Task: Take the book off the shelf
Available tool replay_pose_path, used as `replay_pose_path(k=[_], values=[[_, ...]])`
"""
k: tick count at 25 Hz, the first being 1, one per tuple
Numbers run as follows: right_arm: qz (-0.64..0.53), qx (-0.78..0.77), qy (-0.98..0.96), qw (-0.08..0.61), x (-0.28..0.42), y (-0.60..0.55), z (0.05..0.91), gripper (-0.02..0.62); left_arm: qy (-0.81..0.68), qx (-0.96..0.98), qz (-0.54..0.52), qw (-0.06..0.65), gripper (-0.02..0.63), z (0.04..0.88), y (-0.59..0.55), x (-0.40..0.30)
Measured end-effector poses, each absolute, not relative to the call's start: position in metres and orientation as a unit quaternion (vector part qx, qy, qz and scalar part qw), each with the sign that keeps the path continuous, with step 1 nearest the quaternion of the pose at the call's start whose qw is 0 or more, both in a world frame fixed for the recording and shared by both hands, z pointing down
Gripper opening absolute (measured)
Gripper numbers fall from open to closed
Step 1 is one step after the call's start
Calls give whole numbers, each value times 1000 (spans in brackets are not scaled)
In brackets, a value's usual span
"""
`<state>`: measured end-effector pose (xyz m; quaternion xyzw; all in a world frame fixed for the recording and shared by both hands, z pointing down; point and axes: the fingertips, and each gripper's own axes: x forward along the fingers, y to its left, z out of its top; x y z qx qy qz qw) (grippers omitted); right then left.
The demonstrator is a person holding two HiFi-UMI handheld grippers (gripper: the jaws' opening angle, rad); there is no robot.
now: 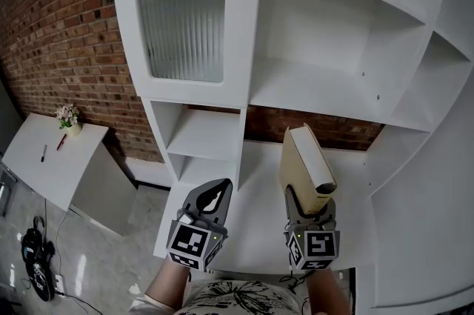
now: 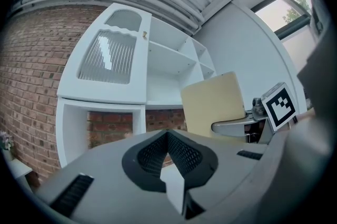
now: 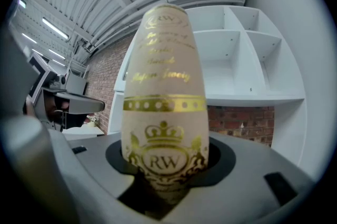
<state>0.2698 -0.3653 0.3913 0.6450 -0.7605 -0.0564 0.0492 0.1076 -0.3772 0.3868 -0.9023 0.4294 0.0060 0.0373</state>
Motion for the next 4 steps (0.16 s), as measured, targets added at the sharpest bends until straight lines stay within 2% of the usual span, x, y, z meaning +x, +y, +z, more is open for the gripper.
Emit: replay_pose_path(k=[4], values=[[-55, 647, -759, 49, 273, -369, 391, 229, 427, -903, 10, 41, 9, 388, -381, 111]])
